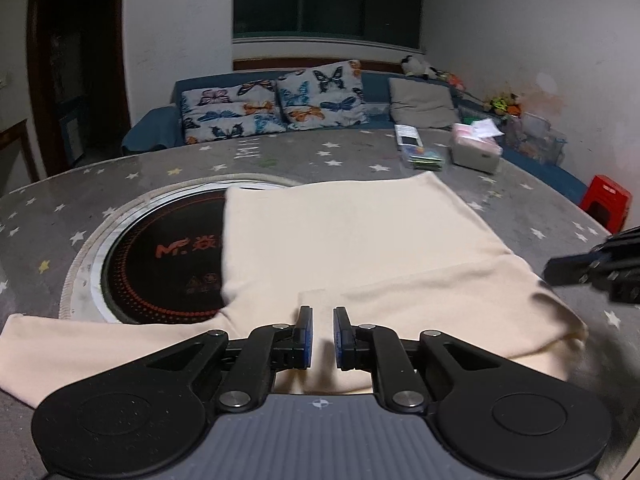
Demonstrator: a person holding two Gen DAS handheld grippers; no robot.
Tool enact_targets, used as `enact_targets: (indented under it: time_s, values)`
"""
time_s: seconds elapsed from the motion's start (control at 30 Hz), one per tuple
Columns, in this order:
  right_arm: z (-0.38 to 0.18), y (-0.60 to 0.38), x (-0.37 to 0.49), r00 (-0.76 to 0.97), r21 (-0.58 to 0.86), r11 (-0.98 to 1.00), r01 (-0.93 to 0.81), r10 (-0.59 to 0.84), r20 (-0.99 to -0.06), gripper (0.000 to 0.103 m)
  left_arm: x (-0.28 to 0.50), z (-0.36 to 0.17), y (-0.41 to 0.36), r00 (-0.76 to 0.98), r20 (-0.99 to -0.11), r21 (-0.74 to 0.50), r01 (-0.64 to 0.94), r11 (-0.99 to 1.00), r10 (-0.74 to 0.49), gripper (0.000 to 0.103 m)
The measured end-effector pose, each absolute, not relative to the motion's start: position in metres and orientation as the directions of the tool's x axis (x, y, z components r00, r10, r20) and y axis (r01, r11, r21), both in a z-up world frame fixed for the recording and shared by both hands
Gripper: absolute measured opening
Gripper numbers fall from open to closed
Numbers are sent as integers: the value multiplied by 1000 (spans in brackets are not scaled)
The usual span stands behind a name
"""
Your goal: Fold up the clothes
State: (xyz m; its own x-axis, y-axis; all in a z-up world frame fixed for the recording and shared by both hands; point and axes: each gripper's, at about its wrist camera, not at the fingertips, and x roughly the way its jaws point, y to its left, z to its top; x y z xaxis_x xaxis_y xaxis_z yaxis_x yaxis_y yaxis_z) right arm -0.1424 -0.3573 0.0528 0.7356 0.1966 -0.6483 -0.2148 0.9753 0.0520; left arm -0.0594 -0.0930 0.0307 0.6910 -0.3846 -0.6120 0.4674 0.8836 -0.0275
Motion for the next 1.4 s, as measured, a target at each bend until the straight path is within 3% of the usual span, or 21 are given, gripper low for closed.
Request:
enact_targets:
  time_s: [0.2,0.37,0.47,0.57,0.63,0.73,0.8,0.97,1.07,1.2,1.27,1.3,1.33,1.4]
  values:
    - [44,-357,-146,713,46,980,-193,172,-680,6,-62,22,-90,671,-640,-23,470,882,-375,13]
    - [56,-351,-135,754,46,980,-195,180,-631,9,-64,25,-74,694,-631,-39,417,908,-346,13]
    - [50,-346,-121,750,64,978,-200,194,-633,10,-62,27,-58,719,-626,-48,354,934,-304,20]
    - [35,-343,-109,717,62,980,-189,181,-674,10,-58,27,-33,743,-630,-38,262,964,-227,27]
    - [36,-341,-110,720,64,980,-191,184,-669,11,-55,28,-11,765,-625,-25,179,984,-155,37]
    - [40,-338,-112,729,64,979,-193,186,-659,20,-48,27,24,782,-622,-12,28,1000,-29,44]
    - [44,-337,-114,737,59,979,-194,185,-650,20,-43,25,45,780,-623,-5,-77,997,58,48]
    - [50,-331,-115,744,62,978,-200,192,-640,21,-30,17,93,740,-629,11,-300,954,240,49]
    - [53,-325,-117,746,61,975,-214,203,-634,21,-24,12,108,722,-642,-4,-342,940,259,49]
    - [55,-322,-119,750,63,974,-217,208,-627,23,-18,9,112,739,-635,-29,-314,949,225,45]
    - [56,-321,-121,754,66,975,-214,208,-624,23,-14,9,111,749,-630,-44,-300,953,207,35]
    - [56,-322,-122,755,67,975,-212,207,-622,23,-13,10,111,754,-628,-55,-293,955,195,19]
    - [57,-322,-123,756,68,975,-210,206,-621,23,-12,12,110,759,-626,-69,-285,956,181,10]
    - [58,-322,-125,759,69,976,-207,205,-618,23,-10,17,108,772,-617,-98,-268,958,153,6]
